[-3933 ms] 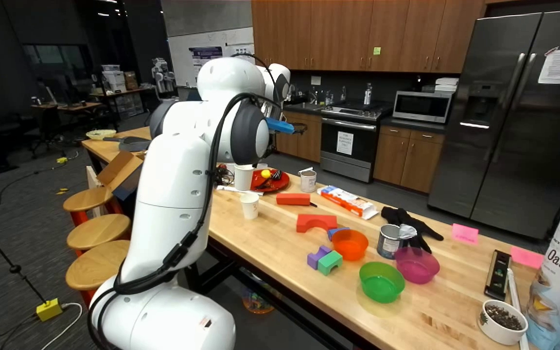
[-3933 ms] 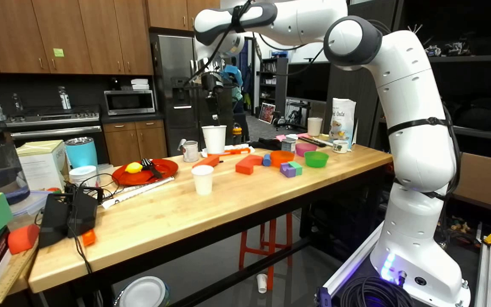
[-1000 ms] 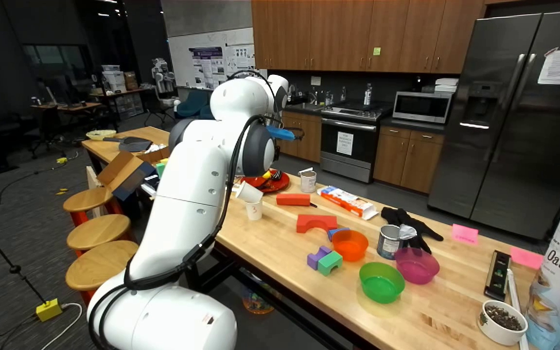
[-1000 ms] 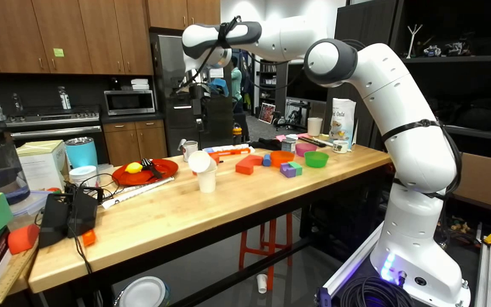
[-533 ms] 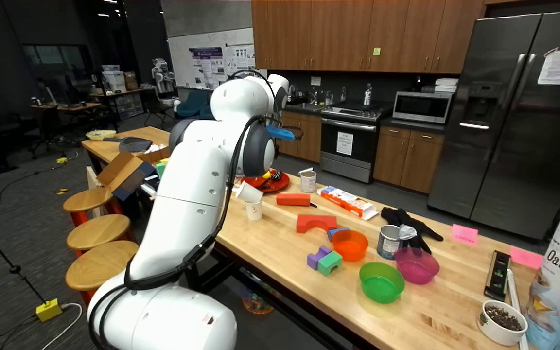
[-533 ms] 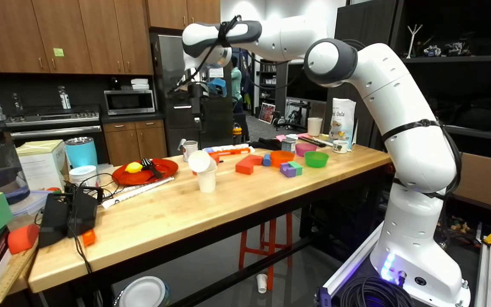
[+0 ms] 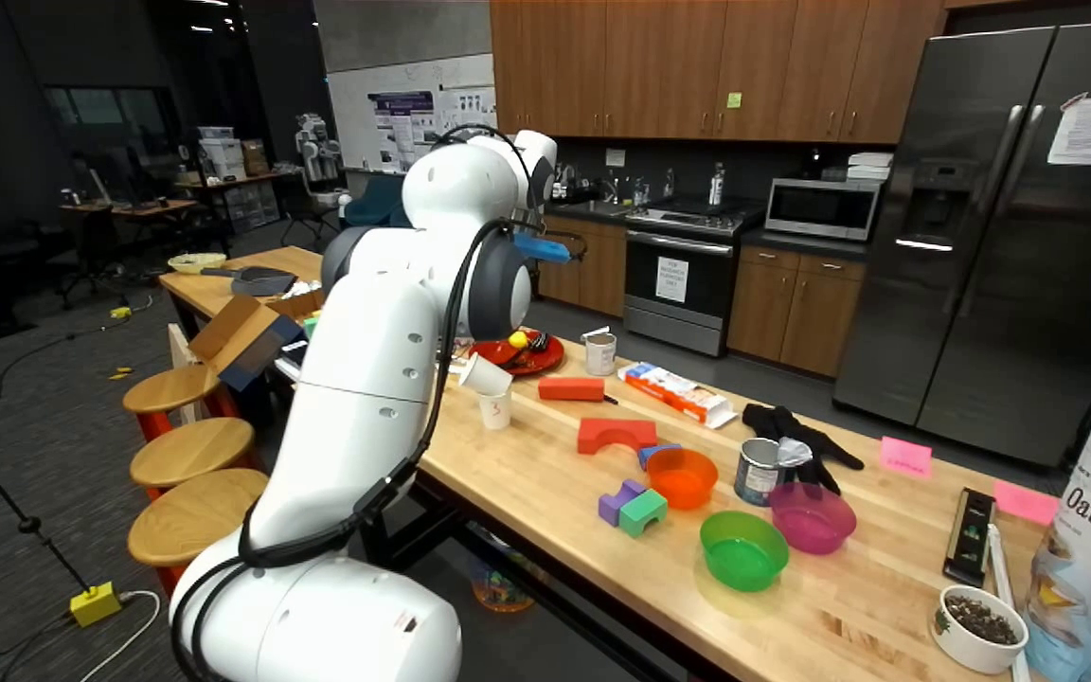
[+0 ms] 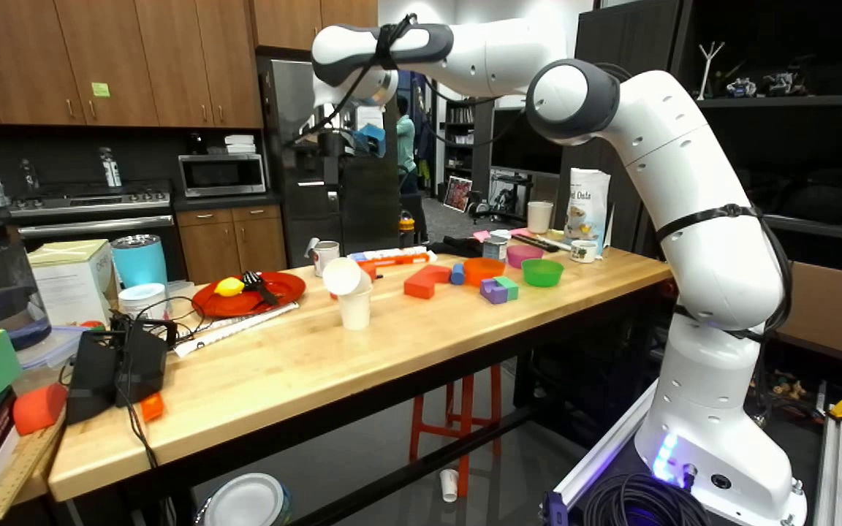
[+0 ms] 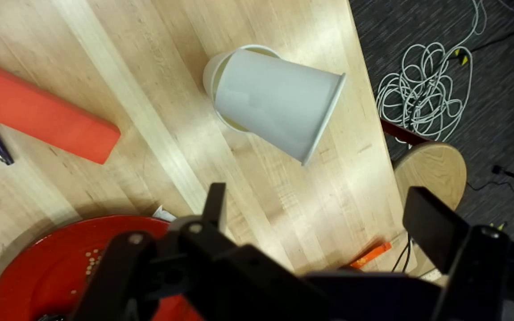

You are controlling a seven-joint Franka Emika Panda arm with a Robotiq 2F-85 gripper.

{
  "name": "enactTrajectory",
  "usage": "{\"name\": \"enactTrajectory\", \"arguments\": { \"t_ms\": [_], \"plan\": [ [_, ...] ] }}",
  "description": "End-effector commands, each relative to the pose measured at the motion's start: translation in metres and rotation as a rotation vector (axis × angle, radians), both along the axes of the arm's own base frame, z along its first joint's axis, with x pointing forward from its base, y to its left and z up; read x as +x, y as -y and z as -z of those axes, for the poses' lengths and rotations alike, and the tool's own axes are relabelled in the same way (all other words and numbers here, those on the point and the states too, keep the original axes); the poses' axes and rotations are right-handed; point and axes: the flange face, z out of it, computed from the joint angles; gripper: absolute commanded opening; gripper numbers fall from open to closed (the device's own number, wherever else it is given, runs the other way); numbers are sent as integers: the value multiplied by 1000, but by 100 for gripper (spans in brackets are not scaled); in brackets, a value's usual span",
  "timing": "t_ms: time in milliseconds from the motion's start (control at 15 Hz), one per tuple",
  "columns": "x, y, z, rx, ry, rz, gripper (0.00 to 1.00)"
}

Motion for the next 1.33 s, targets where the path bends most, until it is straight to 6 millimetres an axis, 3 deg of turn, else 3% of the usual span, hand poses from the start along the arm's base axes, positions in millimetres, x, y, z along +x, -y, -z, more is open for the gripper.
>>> {"name": "enactTrajectory", "arguments": {
  "t_ms": [0, 400, 600, 933, 1267],
  "plan": [
    [-8, -3, -13, 13, 30, -8, 100],
    [-15, -18, -16, 34, 60, -38, 100],
    [-30, -40, -24, 48, 124, -92, 100],
    [-72, -89, -30, 40, 309, -269, 100],
    [-129, -139, -12, -13, 511, -422, 100]
  ]
}}
